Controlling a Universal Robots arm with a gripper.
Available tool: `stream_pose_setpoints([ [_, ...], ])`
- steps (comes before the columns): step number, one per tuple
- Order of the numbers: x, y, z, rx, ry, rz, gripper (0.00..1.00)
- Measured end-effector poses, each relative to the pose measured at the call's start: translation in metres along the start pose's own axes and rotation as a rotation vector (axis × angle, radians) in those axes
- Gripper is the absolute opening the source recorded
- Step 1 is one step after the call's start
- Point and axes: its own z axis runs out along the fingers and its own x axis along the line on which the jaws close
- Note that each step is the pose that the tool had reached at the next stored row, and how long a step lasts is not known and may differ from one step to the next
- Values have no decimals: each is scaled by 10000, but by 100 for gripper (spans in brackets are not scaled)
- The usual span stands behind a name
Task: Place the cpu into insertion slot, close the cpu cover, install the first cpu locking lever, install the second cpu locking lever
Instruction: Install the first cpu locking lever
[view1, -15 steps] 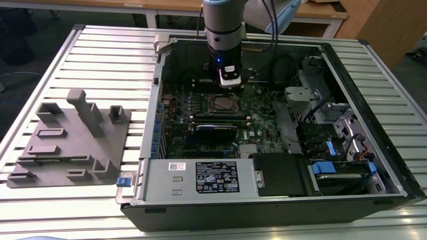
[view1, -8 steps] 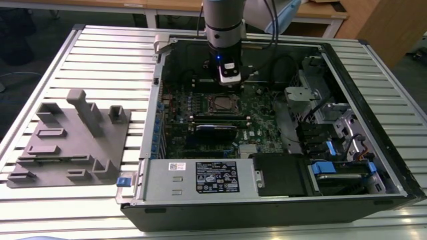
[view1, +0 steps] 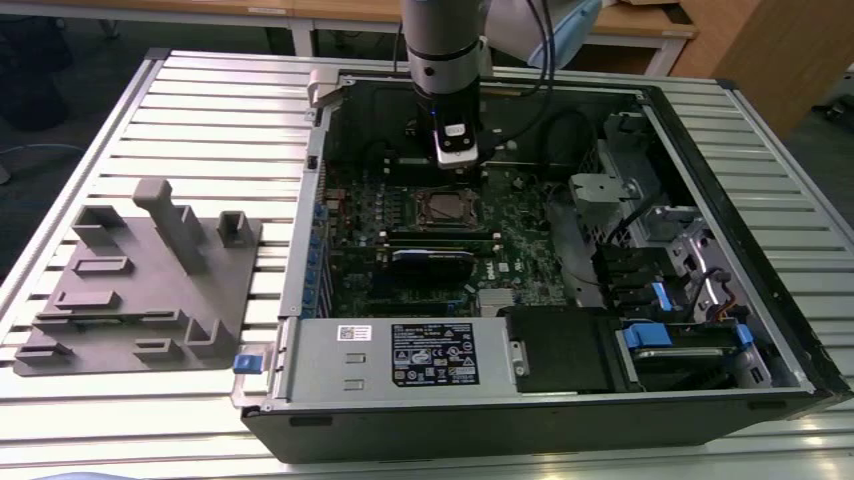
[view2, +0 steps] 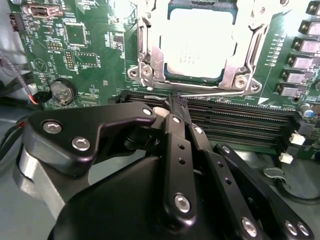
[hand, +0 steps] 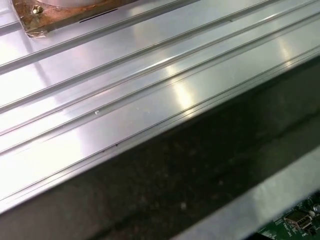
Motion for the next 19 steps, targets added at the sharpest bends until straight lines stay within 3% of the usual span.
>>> stream_pose_setpoints([
  [4, 5, -3, -1, -53, -146, -4, 11],
  [8, 26, -13, -1, -97, -224, -10, 11],
  [19, 49, -33, 0, -131, -289, -17, 11],
])
